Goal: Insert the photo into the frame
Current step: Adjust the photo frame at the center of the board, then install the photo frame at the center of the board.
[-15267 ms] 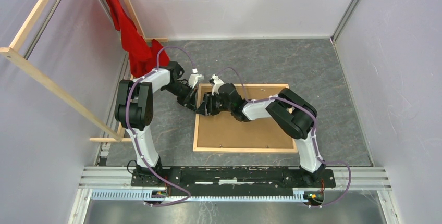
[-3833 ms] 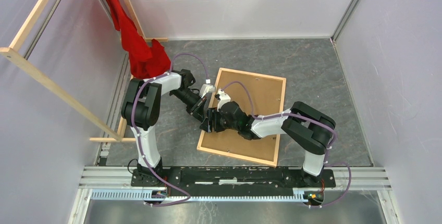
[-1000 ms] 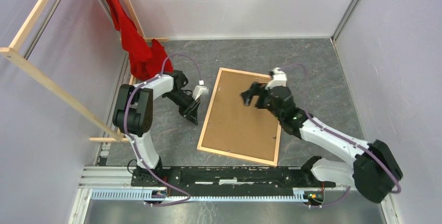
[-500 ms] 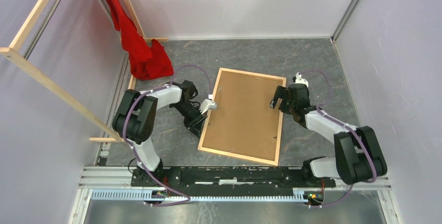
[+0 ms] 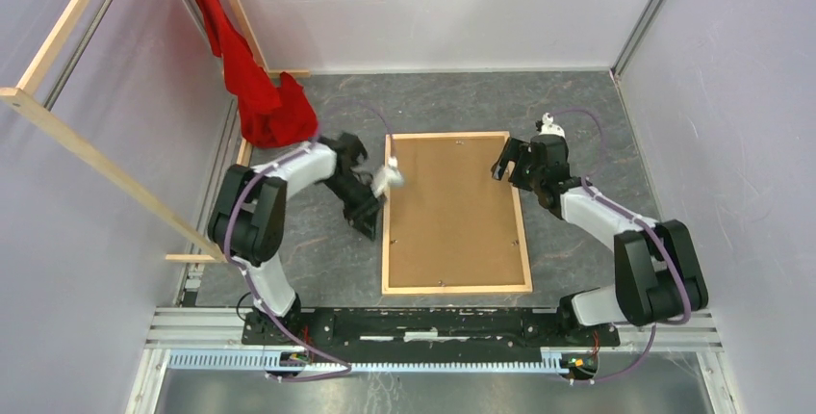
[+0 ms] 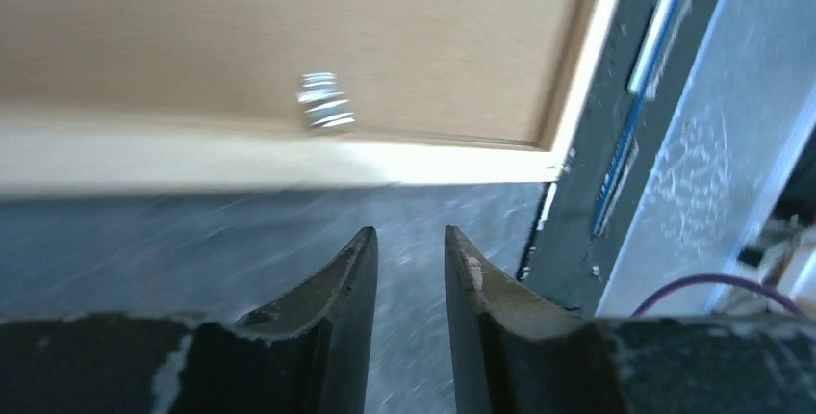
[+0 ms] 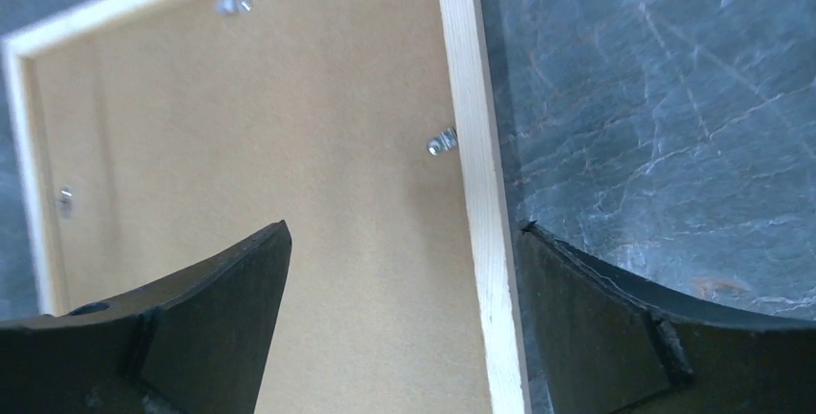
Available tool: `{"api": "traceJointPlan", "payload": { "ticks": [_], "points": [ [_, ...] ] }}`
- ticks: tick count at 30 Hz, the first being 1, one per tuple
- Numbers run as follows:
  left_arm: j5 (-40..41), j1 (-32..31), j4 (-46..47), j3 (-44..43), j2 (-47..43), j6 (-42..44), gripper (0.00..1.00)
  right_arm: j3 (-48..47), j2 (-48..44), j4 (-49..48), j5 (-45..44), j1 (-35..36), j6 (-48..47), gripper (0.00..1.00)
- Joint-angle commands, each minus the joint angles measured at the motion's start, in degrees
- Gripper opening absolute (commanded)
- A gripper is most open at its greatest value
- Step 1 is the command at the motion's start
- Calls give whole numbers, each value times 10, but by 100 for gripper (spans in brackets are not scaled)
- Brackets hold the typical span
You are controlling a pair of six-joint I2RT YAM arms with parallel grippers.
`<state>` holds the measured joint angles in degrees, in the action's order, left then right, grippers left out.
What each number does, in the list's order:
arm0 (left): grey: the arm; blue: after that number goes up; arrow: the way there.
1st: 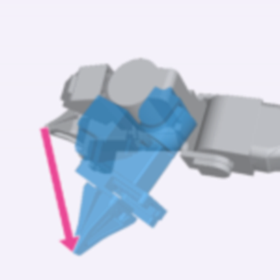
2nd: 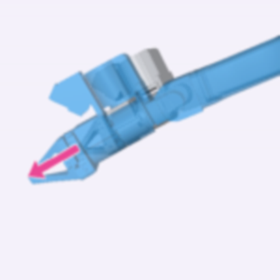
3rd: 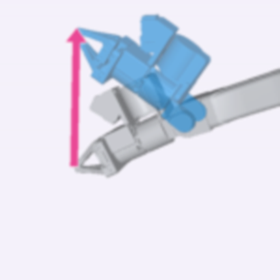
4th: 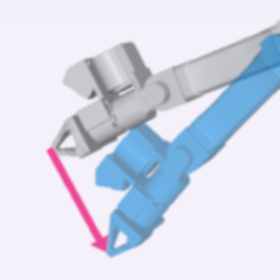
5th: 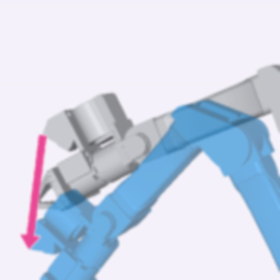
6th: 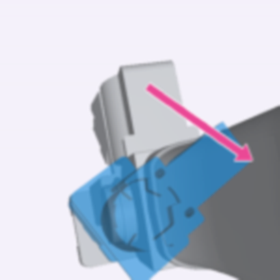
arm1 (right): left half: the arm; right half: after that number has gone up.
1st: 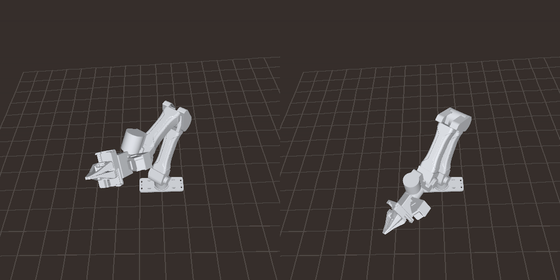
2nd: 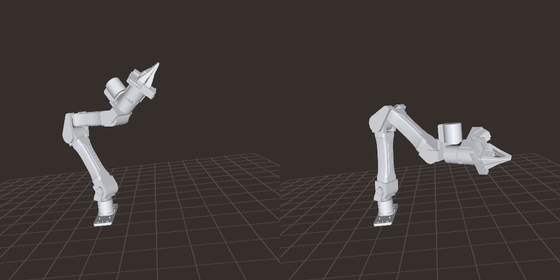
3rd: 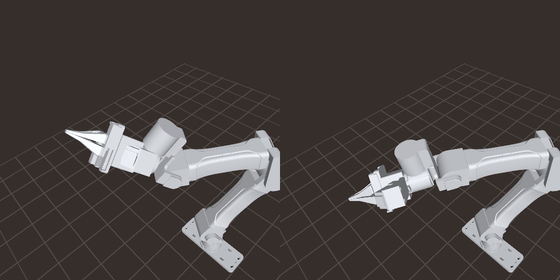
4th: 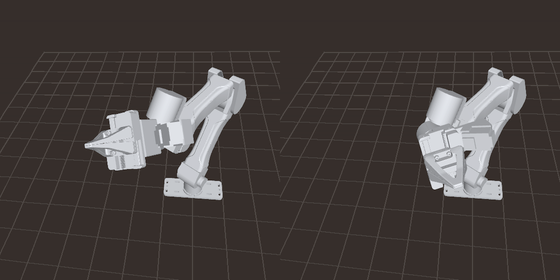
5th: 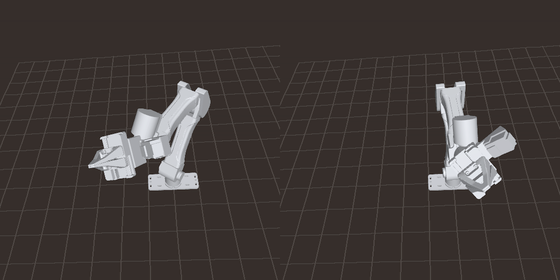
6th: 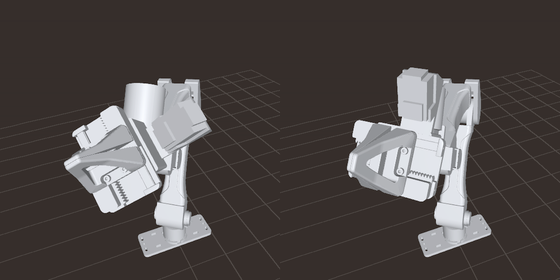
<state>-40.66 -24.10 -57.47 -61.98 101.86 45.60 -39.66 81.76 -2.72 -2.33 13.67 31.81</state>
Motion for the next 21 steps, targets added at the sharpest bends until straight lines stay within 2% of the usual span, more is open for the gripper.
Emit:
{"api": "traceJointPlan", "payload": {
  "ticks": [1,3,5,6,8,10,14,21],
  "points": [
    [-32,126,26,-154,40,-51,41,-26,-39,-40,-18,6,9,90],
    [-58,151,47,-220,93,-113,42,-40,-23,-62,7,22,18,88],
    [-91,155,56,-254,132,-146,47,-65,7,-76,22,47,18,88],
    [-101,155,73,-260,142,-175,52,-80,24,-85,44,63,16,87],
    [-107,154,108,-272,168,-219,54,-104,58,-108,69,88,16,86],
    [-95,155,137,-286,194,-255,53,-131,95,-119,80,114,15,85],
    [-126,153,148,-312,231,-282,52,-184,165,-146,113,160,12,82],
    [-133,147,156,-342,270,-304,44,-272,276,-167,166,204,13,78]
  ]
}}
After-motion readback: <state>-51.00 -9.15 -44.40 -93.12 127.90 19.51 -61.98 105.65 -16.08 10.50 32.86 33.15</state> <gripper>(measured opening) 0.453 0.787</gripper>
